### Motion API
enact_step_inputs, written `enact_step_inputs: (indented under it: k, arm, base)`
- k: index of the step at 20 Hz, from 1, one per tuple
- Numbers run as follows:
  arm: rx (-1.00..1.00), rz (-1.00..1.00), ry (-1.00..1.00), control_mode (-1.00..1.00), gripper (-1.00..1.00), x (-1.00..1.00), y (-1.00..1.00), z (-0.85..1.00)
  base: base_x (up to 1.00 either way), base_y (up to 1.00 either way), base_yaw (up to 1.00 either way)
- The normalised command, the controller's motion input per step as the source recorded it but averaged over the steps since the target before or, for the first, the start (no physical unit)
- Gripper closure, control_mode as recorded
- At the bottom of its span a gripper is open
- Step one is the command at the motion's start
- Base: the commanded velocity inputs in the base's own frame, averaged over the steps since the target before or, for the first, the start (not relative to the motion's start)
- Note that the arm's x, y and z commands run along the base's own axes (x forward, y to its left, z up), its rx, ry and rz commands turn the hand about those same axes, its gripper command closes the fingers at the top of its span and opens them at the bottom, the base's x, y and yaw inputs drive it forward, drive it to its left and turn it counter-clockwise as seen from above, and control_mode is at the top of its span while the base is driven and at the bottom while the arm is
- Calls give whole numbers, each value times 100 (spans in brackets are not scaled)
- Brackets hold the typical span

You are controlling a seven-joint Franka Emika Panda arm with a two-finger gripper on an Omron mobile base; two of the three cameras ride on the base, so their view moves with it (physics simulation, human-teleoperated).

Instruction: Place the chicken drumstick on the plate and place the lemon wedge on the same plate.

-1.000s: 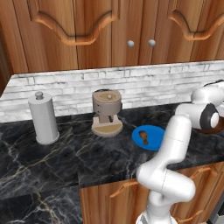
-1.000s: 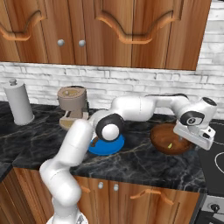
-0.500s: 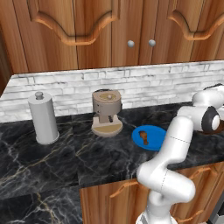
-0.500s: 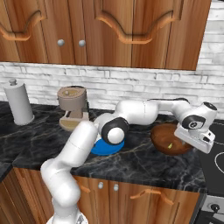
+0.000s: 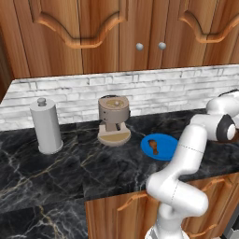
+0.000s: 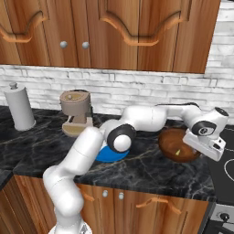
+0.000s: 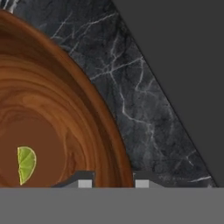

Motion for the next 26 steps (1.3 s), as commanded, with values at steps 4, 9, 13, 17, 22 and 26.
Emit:
enact_step_inputs:
  k: [4, 9, 13, 17, 22, 26]
  arm:
    - [-6, 0, -13, -100, 100, -18, 24, 29]
    - [-16, 0, -20, -100, 100, -20, 22, 31]
    - [-31, 0, -27, -100, 100, -26, 42, 8]
    - [-30, 0, -10, -100, 100, -7, 52, 11]
    - [-20, 0, 8, -100, 100, -2, 47, 18]
    - [0, 0, 35, -100, 100, 1, 32, 40]
  base:
    - [0, 0, 0]
    - [0, 0, 0]
    - [0, 0, 0]
    - [0, 0, 0]
    - [0, 0, 0]
    - [0, 0, 0]
